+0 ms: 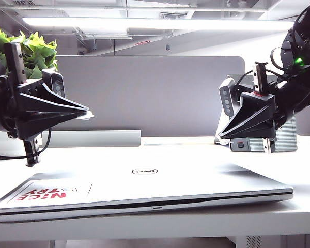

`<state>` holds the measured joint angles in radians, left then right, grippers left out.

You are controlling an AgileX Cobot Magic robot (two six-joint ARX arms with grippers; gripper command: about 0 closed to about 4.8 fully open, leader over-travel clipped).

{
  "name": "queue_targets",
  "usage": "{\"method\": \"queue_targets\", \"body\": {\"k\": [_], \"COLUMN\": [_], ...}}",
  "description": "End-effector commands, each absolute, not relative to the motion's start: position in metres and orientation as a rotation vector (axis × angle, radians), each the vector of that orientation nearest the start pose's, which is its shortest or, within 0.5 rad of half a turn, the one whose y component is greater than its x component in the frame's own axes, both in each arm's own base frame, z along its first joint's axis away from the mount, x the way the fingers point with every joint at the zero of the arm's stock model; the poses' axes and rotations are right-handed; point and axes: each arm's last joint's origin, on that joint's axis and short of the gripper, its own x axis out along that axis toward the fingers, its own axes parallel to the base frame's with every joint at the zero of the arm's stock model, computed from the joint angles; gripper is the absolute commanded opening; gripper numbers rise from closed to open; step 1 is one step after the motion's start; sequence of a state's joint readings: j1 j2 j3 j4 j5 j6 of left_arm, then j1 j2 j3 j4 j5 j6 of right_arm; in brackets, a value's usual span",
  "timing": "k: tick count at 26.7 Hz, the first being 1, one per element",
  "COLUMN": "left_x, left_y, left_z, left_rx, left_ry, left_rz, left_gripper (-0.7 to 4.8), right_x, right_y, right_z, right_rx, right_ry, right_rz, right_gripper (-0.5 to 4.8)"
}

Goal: Close the laptop lid.

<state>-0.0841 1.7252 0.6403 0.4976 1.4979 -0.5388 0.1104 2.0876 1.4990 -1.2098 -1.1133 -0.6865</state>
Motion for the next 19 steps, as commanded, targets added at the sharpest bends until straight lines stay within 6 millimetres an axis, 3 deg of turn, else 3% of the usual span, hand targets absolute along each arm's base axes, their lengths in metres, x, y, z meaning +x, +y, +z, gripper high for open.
{"method": "queue_targets", "body": {"k": [1, 5, 9, 10, 13, 19], "left_x": [0.290, 0.308, 0.316, 0.313, 0.305, 0.278], "left_y": [-0.054, -0.054, -0.053, -0.052, -0.049, -0.040], "left_z": [0.145, 0.173, 0.231, 0.252, 0.289, 0.350], "left_rx": [-0.784, -0.727, -0.644, -0.622, -0.575, -0.488], "left_ry": [0.852, 0.710, 0.400, 0.301, 0.157, -0.079], "left_rz": [-1.364, -1.267, -1.208, -1.193, -1.169, -1.067], "left_gripper": [-0.05, -0.05, -0.05, -0.05, -0.05, -0.05], "right_x": [0.367, 0.382, 0.401, 0.403, 0.404, 0.390], "right_y": [0.068, 0.070, 0.073, 0.074, 0.074, 0.074], "right_z": [0.175, 0.201, 0.257, 0.280, 0.322, 0.403], "right_rx": [0.464, 0.445, 0.366, 0.332, 0.262, 0.110], "right_ry": [1.150, 1.028, 0.871, 0.827, 0.730, 0.482], "right_rz": [1.349, 1.388, 1.423, 1.431, 1.442, 1.468], "right_gripper": [-0.01, -0.01, -0.01, -0.01, -0.01, -0.02]}}
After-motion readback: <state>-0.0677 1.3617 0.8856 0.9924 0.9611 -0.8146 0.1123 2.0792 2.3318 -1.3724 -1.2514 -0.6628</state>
